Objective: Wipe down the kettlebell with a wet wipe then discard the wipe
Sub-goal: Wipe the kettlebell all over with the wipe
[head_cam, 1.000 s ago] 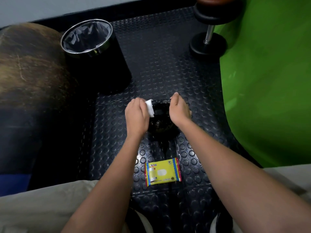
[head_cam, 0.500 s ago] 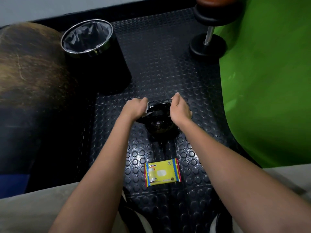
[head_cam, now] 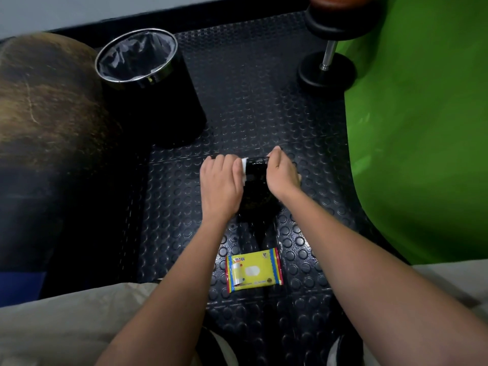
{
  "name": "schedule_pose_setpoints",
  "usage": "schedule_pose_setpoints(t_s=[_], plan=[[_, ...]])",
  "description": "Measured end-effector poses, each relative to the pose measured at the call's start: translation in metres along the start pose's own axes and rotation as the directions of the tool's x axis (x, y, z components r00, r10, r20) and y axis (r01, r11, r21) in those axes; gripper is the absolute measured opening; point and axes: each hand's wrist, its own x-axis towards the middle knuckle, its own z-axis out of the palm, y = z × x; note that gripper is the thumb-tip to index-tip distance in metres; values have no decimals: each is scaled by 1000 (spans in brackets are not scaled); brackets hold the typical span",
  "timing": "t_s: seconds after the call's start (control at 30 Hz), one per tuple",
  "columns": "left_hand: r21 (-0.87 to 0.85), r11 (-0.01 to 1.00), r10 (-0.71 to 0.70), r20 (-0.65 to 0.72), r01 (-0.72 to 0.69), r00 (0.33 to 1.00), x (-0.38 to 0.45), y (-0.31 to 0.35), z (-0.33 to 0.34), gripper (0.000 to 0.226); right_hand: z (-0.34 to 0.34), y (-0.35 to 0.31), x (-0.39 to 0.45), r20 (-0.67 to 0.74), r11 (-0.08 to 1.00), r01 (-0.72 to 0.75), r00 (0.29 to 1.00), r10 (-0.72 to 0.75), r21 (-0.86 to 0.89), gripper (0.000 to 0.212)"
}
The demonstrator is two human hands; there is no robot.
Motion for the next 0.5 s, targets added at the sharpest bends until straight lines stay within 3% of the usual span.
schedule_pose_setpoints(t_s=[0.17,0.33,0.43,0.5], plan=[[-200,965,-186,-50,172,981,-4,-12,4,38,2,-1,5,29,999,-18,999,17,34,62],[-470,820,-382,-22,327,924,-3,-11,5,47,2,-3,5,8,998,-30,1000,30,51,59],[-554,683,-533,65,475,844,-4,-5,3,44,2,-3,7,15,999,-30,999,30,44,60],[-601,516,-642,200,610,740,-3,-2,-1,44,2,-3,8,17,1000,-22,1000,22,18,57]])
